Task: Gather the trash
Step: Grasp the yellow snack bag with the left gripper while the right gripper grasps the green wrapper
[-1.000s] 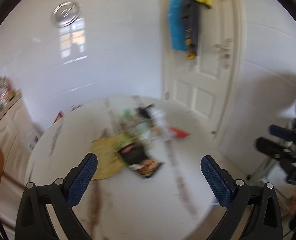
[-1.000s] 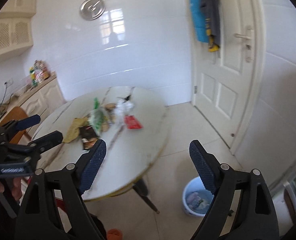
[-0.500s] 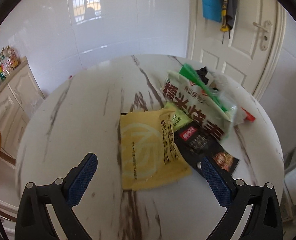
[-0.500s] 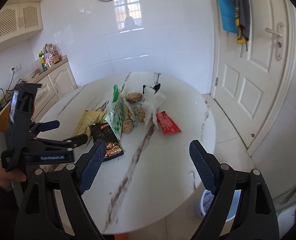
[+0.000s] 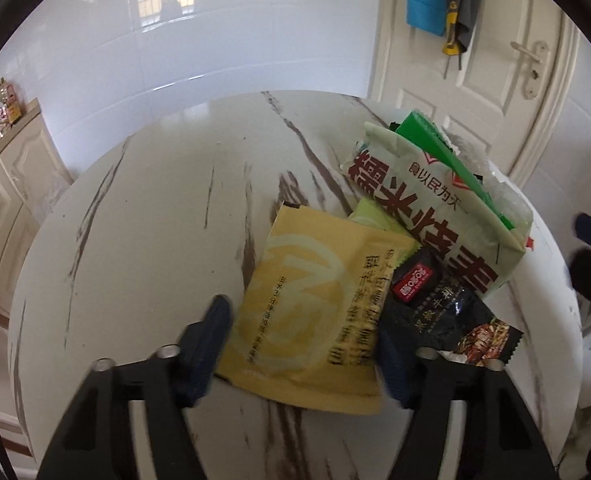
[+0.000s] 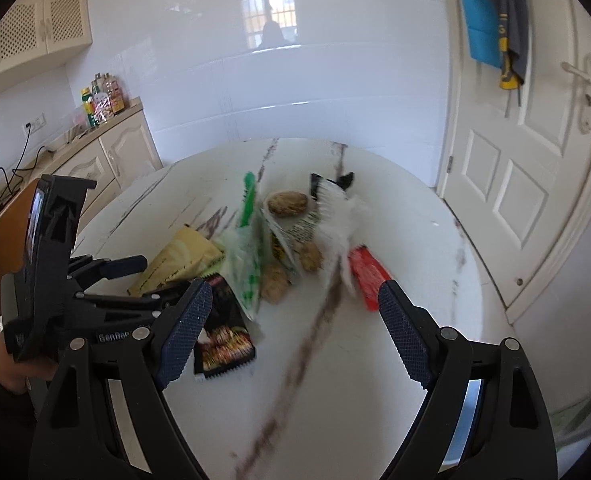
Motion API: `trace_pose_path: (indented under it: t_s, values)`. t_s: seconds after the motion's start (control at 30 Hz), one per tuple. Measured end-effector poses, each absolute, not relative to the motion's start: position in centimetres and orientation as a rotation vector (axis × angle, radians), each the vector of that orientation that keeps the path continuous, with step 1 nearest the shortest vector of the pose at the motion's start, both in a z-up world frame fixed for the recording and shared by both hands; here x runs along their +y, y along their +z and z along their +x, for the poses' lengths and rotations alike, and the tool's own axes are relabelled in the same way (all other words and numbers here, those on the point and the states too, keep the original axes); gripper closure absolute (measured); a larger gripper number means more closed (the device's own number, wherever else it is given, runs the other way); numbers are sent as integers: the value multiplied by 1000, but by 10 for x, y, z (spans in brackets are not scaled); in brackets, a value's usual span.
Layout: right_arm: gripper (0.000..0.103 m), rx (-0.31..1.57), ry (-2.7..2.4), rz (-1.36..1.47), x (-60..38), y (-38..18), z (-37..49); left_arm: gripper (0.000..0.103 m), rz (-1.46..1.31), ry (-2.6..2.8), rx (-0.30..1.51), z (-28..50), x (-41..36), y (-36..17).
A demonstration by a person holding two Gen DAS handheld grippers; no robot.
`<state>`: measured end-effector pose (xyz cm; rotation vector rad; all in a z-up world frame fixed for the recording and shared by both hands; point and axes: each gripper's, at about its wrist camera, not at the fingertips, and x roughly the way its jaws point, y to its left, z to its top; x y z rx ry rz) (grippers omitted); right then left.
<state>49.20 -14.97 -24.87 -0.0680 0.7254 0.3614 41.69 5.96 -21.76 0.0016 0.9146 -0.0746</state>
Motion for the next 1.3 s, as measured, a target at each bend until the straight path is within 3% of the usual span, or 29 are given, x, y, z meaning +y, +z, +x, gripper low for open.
trace_pose_path:
  t_s: [0.2,0.3,0.37,0.5,0.53,0.6,1.0,1.3]
  values:
    - [24,754,393,-137,-114,-261,511,57,-22,-92,907,428,86,-212]
    - [41,768,384,-175,-102,-268,519,59,-64,-92,904,425,105,-210]
    - [44,770,376,-205,-95,-272,522,60,-90,-94,901,419,115,-204]
    - [62,806,392,-210,-88,-282,529,63,-132,-102,888,402,127,-193]
    - [75,815,401,-207,-86,-284,532,73,-137,-103,878,398,129,-190]
    - [89,819,410,-203,-86,-286,533,89,-142,-109,867,393,131,-184]
    - [90,725,498,-56,-126,-243,495,92,-196,-132,847,373,136,-177]
    - [90,682,478,-32,-157,-224,462,93,-178,-200,818,355,98,-159]
